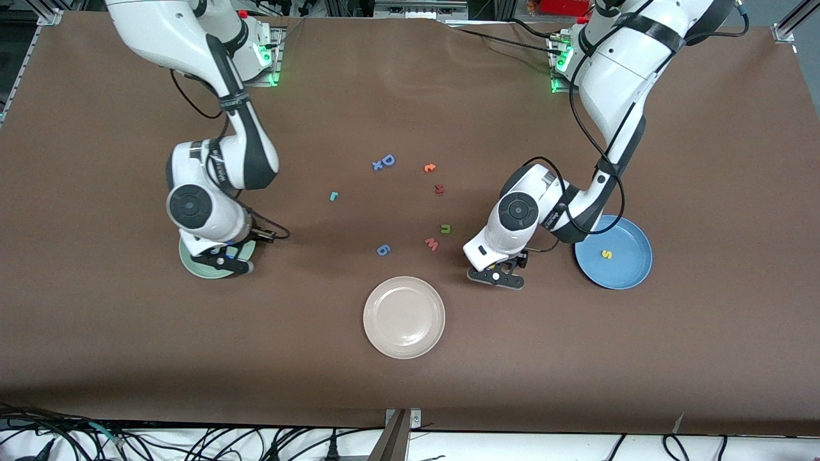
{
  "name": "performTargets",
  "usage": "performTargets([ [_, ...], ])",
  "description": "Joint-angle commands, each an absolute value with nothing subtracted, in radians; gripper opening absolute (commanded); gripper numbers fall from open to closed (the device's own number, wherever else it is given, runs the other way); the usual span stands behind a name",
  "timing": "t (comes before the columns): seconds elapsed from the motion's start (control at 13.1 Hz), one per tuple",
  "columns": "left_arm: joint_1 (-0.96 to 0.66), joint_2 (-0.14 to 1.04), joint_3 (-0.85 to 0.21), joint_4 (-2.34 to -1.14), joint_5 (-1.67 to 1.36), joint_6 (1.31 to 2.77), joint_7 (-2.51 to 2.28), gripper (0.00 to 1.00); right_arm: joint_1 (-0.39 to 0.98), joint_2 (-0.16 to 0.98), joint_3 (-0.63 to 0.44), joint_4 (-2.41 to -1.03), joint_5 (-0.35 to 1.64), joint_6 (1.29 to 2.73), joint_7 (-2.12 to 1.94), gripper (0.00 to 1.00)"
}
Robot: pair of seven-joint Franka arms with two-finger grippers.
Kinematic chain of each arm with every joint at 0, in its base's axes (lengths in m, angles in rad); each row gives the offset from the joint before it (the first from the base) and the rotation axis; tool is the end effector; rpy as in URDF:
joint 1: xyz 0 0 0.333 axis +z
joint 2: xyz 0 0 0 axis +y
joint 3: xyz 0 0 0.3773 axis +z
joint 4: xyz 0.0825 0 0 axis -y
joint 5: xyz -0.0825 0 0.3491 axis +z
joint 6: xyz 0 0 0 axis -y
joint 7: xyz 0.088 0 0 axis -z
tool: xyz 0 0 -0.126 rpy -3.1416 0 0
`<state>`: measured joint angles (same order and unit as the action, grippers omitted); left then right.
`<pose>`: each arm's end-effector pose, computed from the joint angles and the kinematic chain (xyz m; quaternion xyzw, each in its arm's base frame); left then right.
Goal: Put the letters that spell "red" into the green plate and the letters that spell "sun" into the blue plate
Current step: 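Place the b on the green plate while the left gripper grasps the u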
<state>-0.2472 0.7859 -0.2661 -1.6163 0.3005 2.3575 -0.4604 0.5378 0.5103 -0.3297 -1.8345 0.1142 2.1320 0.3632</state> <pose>0.6347 -0.3110 0.2230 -0.9952 0.0968 -0.0021 0.0117 0.6042 0.1559 0.3092 0.9902 -0.0995 -0.0770 0.0597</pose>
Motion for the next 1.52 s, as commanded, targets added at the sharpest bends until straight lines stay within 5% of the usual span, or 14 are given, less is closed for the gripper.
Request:
performTargets([
  [0.0,-0.258,0.811,-0.261,-1.586,0.319,2.367,-0.488,0.87,0.542,0.495,-0.368,-1.847,0.118,2.105,0.269,0.31],
  [0.15,-0.258,0.81,-0.262,-1.585,0.318,2.367,-0.489,0.28,0.537,0.502,-0.377,-1.851,0.118,2.105,0.246,0.32],
  [0.3,-0.256,0.807,-0.262,-1.588,0.318,2.365,-0.492,0.05,0.499,0.509,-0.377,-1.85,0.118,2.106,0.195,0.33],
  [0.38,-0.256,0.802,-0.262,-1.588,0.318,2.359,-0.494,0.01,0.482,0.511,-0.377,-1.85,0.121,2.106,0.164,0.34],
  [0.53,-0.246,0.787,-0.267,-1.585,0.318,2.344,-0.489,0.0,0.469,0.511,-0.377,-1.848,0.13,2.111,0.175,0.8],
  [0.69,-0.241,0.75,-0.268,-1.578,0.318,2.268,-0.485,0.0,0.471,0.511,-0.376,-1.848,0.135,2.109,0.179,0.99],
  [1.22,-0.143,0.652,-0.268,-1.577,0.316,2.093,-0.278,0.0,0.52,0.506,-0.301,-1.853,0.206,2.128,0.417,0.99],
  [1.45,-0.066,0.649,-0.271,-1.597,0.314,2.057,-0.163,0.0,0.526,0.47,-0.203,-1.937,0.206,2.276,0.61,0.99],
])
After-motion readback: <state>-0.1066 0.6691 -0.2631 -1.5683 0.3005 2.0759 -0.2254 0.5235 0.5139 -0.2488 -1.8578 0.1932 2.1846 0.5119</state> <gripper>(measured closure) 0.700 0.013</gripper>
